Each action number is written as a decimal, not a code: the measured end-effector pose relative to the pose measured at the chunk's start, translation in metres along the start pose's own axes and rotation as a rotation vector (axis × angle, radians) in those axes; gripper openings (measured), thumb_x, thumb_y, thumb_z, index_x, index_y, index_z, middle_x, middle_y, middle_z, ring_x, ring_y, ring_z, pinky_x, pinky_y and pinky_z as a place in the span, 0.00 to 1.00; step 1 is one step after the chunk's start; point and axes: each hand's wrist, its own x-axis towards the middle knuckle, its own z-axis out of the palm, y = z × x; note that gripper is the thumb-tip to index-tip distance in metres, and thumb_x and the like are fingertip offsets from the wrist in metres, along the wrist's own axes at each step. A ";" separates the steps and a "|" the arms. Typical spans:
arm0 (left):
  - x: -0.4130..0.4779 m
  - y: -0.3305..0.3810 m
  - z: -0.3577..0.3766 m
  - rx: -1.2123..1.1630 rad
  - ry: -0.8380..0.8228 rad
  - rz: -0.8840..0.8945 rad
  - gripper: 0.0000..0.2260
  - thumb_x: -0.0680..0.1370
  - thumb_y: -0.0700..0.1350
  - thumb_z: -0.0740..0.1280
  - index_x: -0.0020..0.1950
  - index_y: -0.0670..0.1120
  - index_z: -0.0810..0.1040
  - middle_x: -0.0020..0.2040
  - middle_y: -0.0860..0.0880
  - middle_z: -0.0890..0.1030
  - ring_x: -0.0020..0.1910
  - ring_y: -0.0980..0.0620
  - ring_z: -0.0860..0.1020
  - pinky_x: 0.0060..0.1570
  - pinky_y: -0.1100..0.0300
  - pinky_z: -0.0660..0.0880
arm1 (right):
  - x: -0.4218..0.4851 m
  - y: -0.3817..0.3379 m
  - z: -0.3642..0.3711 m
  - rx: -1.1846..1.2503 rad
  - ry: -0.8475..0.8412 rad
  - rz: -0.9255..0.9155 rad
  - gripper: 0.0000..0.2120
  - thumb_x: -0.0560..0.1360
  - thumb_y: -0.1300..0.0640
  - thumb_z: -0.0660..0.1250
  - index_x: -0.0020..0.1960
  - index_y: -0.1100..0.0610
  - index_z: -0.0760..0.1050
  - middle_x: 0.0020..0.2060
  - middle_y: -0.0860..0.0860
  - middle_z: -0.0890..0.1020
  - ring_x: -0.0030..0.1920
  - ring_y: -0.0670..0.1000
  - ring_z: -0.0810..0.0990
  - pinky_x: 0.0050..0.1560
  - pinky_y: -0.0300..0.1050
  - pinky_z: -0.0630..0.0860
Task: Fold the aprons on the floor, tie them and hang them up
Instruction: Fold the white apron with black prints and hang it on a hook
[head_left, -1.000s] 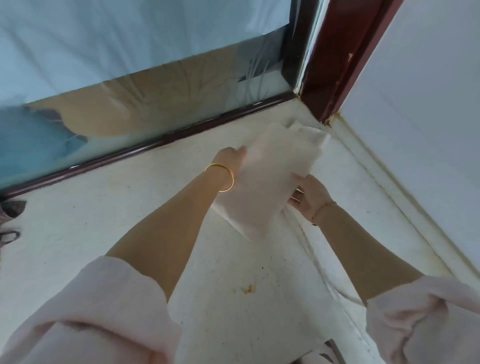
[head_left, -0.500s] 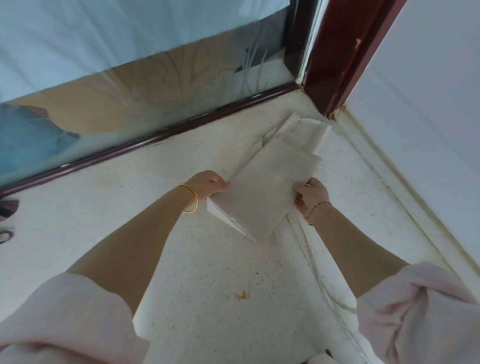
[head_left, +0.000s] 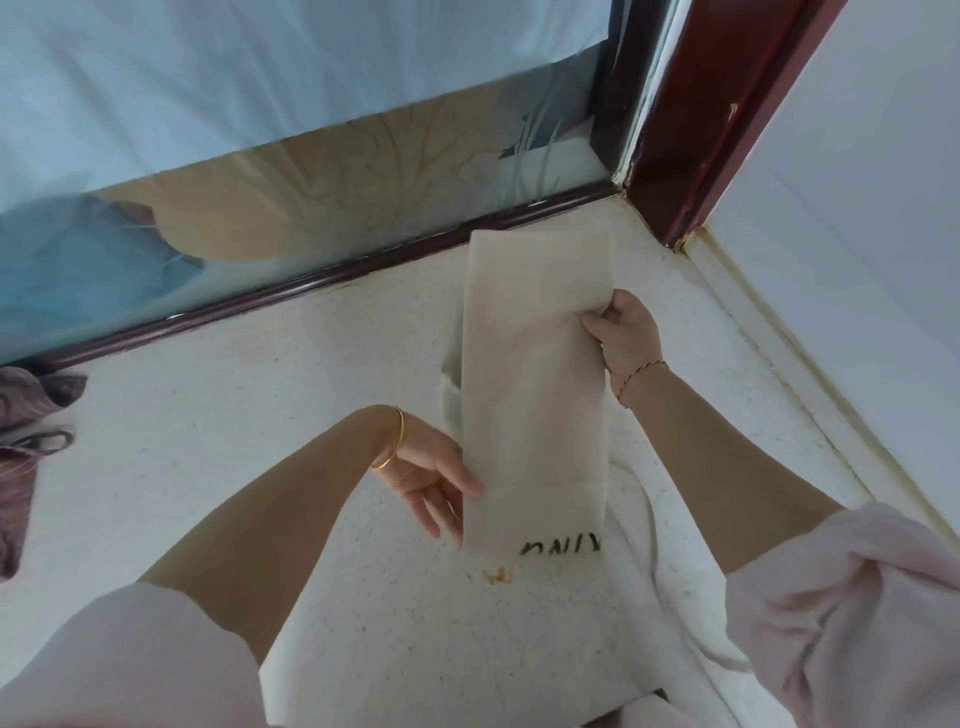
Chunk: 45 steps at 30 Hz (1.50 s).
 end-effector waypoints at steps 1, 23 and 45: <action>0.004 -0.007 0.003 0.007 -0.045 -0.026 0.13 0.81 0.43 0.60 0.63 0.39 0.73 0.55 0.42 0.80 0.50 0.47 0.82 0.49 0.54 0.80 | 0.000 0.003 0.005 -0.064 -0.030 0.003 0.06 0.75 0.67 0.63 0.44 0.57 0.75 0.46 0.60 0.79 0.47 0.57 0.77 0.57 0.57 0.75; 0.015 -0.070 -0.041 -0.531 1.316 0.543 0.08 0.65 0.41 0.65 0.41 0.41 0.72 0.36 0.45 0.73 0.35 0.49 0.72 0.36 0.57 0.72 | -0.023 0.045 0.075 -0.506 -0.583 0.110 0.03 0.76 0.61 0.63 0.46 0.59 0.75 0.39 0.54 0.79 0.38 0.51 0.77 0.35 0.40 0.70; 0.024 -0.039 -0.075 -0.137 1.483 0.239 0.08 0.77 0.42 0.62 0.52 0.41 0.66 0.44 0.45 0.73 0.44 0.42 0.74 0.43 0.51 0.73 | -0.021 0.061 0.093 -0.786 -0.369 0.048 0.05 0.79 0.59 0.58 0.47 0.60 0.64 0.32 0.49 0.69 0.30 0.47 0.66 0.28 0.40 0.63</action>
